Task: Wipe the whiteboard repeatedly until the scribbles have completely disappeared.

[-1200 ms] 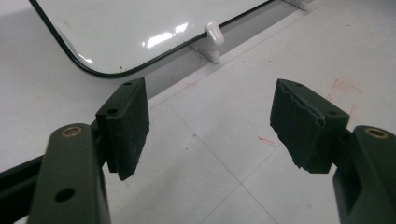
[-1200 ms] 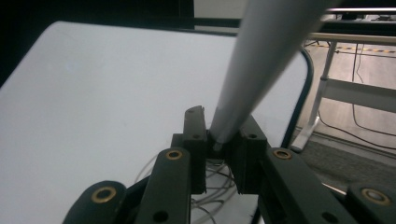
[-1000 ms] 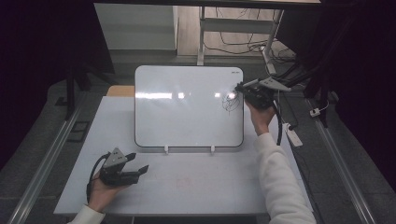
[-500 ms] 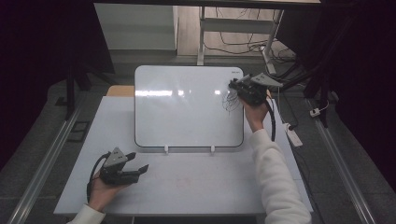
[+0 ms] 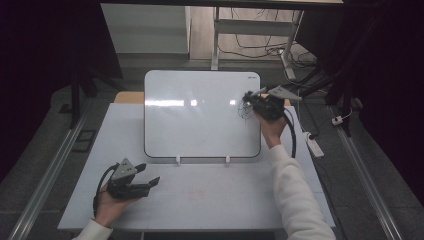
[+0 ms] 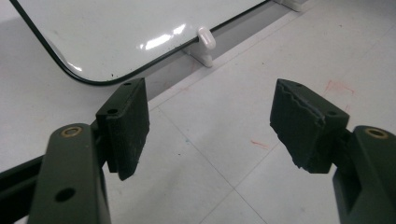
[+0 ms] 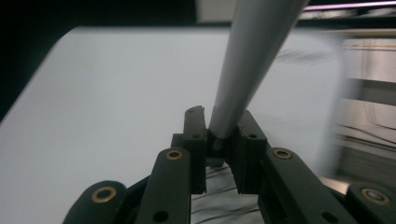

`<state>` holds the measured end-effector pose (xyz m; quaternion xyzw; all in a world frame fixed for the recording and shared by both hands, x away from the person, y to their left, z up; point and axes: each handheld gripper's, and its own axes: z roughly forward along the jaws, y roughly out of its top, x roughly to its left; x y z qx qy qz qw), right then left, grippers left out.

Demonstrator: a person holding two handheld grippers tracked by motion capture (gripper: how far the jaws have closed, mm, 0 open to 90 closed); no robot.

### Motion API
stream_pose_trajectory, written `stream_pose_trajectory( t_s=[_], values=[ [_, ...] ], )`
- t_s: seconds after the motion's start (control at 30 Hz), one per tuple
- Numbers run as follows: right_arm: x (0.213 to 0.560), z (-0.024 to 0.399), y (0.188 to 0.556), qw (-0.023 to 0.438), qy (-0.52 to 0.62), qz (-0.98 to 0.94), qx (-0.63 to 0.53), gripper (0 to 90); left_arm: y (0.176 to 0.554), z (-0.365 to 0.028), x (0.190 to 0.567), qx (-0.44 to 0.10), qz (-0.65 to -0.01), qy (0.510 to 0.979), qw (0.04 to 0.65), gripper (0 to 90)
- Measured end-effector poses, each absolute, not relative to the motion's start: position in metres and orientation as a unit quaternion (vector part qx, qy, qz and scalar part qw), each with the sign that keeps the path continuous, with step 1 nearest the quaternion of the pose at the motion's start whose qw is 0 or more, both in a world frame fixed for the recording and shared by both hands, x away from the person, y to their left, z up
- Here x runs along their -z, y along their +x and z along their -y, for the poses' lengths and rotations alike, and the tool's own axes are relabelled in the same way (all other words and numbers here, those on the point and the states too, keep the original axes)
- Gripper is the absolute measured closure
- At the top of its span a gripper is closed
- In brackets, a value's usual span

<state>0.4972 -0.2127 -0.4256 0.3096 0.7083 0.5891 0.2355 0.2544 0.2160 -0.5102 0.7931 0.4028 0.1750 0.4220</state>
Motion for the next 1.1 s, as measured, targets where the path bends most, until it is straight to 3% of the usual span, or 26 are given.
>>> stream_pose_trajectory(
  t_s=[0.1,0.2,0.37,0.4,0.5,0.6,0.7,0.9,1.0,1.1],
  values=[
    [0.428,0.204,0.490,0.244,0.279,-0.733,-0.571,77.4,0.255,-0.216,0.511,-0.173,-0.404,0.794,0.419,29.3],
    [0.420,0.223,0.500,0.264,0.329,-0.688,-0.590,77.4,0.254,-0.214,0.511,-0.174,-0.402,0.795,0.420,29.4],
    [0.428,0.207,0.491,0.242,0.295,-0.721,-0.578,77.4,0.255,-0.215,0.510,-0.175,-0.402,0.794,0.420,29.3],
    [0.432,0.196,0.483,0.258,0.258,-0.750,-0.552,77.4,0.255,-0.215,0.511,-0.173,-0.404,0.794,0.420,29.3],
    [0.422,0.210,0.491,0.270,0.289,-0.728,-0.560,77.4,0.255,-0.214,0.511,-0.173,-0.403,0.795,0.419,29.3],
    [0.424,0.218,0.494,0.252,0.320,-0.703,-0.583,77.4,0.253,-0.214,0.510,-0.176,-0.401,0.795,0.420,29.3],
    [0.435,0.198,0.479,0.239,0.261,-0.752,-0.556,77.4,0.254,-0.215,0.510,-0.175,-0.403,0.794,0.420,29.3],
    [0.428,0.214,0.487,0.261,0.299,-0.722,-0.567,77.4,0.254,-0.213,0.510,-0.174,-0.401,0.795,0.420,29.3],
    [0.433,0.200,0.476,0.258,0.256,-0.758,-0.542,77.4,0.253,-0.214,0.510,-0.175,-0.402,0.794,0.422,29.3],
    [0.430,0.200,0.474,0.286,0.243,-0.768,-0.519,77.4,0.255,-0.215,0.511,-0.173,-0.404,0.794,0.420,29.3]
  ],
)
